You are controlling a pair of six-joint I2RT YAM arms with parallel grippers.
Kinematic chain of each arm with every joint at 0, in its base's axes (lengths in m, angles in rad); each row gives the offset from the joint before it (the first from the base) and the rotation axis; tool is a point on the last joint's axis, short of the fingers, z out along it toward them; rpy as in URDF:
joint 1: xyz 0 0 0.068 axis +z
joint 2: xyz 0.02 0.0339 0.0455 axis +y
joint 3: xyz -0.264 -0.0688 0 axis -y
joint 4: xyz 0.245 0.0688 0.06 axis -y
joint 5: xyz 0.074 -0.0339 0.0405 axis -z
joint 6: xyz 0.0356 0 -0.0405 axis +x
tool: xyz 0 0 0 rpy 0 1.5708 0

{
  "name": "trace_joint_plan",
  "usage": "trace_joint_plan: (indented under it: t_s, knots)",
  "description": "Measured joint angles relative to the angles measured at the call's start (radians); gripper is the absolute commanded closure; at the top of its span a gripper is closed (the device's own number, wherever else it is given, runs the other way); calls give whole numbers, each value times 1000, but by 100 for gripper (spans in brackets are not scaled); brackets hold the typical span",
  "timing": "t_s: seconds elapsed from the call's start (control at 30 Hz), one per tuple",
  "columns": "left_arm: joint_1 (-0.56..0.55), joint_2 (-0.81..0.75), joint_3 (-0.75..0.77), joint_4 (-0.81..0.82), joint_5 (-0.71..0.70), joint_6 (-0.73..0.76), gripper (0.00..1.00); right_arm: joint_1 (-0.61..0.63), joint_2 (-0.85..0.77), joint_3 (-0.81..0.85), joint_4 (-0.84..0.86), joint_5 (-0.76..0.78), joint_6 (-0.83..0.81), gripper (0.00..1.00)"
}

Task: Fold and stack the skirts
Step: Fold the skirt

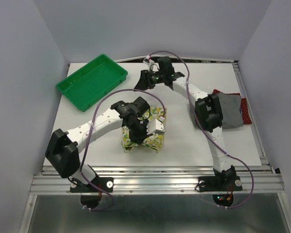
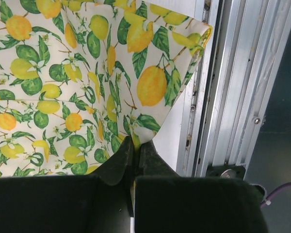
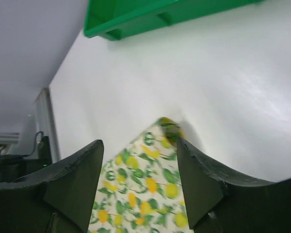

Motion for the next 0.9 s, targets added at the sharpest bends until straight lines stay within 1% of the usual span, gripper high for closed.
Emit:
trace_joint_plan:
  t_s: [0.07,0.1,0.2,0.27,0.37,0.4,0.47,0.57,0.6,0.7,0.9]
  knots:
    - [0,-1,0,3,2,-7,100,-56,31,96,-79,24,-74,35]
    - [0,-2,0,6,2,-8,100,-81,46,126,-116,39,-114,37]
    - [0,-2,1,5,1,-10,100,-140,72,147,-212,82,-221,43]
    - [0,-2,7,1,1,-9,100,-159,85,107,-257,115,-284,45]
    - [0,-2,36,-6,0,-6,100,-152,86,13,-275,138,-342,49]
    - [0,-2,47,-8,0,-5,100,-147,87,-24,-278,118,-359,51]
    - [0,-1,74,-17,-2,-3,100,-131,85,-35,-278,101,-386,53]
    - [0,3,107,-27,-11,2,100,-116,77,-57,-274,83,-417,61]
    - [0,6,118,-29,-16,5,100,-111,72,-75,-274,73,-434,65]
    - [0,22,146,-35,-38,14,100,-105,54,-133,-275,26,-469,73]
    - [10,83,214,-35,-111,46,100,-98,15,-229,-282,-35,-527,78]
